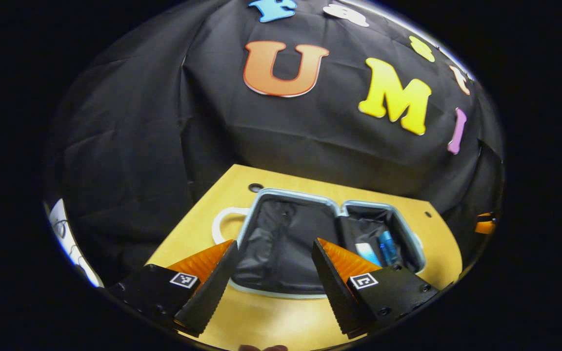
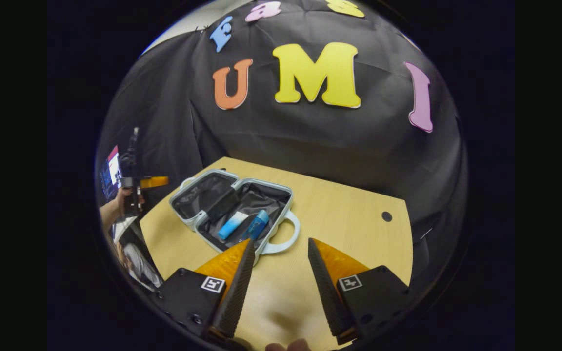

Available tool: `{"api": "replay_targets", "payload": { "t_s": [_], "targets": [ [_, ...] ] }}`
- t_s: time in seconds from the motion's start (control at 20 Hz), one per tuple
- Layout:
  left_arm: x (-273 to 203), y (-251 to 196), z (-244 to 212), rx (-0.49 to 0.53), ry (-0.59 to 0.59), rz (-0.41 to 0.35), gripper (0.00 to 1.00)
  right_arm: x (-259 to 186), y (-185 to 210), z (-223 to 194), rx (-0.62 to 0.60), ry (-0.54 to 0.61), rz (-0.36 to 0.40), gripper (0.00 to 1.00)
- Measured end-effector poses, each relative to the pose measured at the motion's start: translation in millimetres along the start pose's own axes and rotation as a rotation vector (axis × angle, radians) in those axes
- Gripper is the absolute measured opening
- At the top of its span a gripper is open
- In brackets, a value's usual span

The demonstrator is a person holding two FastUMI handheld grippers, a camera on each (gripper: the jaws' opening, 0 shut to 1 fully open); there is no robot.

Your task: First open the suitcase, pack the skin care products into it, and then close the suitcase.

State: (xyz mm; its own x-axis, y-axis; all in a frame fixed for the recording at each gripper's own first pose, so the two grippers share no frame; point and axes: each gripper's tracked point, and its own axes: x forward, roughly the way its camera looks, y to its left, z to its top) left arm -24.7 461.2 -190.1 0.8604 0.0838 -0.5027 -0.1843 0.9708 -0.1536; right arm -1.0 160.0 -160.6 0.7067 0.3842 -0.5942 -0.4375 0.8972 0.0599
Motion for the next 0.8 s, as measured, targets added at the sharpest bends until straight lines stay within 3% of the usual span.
{"api": "replay_targets", "payload": {
  "t_s": [0.3,0.55,0.75,0.8],
  "targets": [
    [93.5,76.0,-25.2,-0.033,0.18,0.121,0.98,-19.0,-61.0,-11.4,0.174,0.039,-0.127,0.67],
    [139.4,103.8,-34.4,-0.071,0.239,0.125,0.93,-27.5,-78.8,-11.1,0.207,0.062,-0.209,0.65],
    [156.4,108.2,-44.3,-0.174,0.296,0.115,0.79,-29.4,-76.8,-16.4,0.202,0.082,-0.222,0.67],
    [159.4,107.8,-47.1,-0.199,0.299,0.109,0.7,-28.9,-76.8,-17.6,0.195,0.084,-0.224,0.67]
  ]
}}
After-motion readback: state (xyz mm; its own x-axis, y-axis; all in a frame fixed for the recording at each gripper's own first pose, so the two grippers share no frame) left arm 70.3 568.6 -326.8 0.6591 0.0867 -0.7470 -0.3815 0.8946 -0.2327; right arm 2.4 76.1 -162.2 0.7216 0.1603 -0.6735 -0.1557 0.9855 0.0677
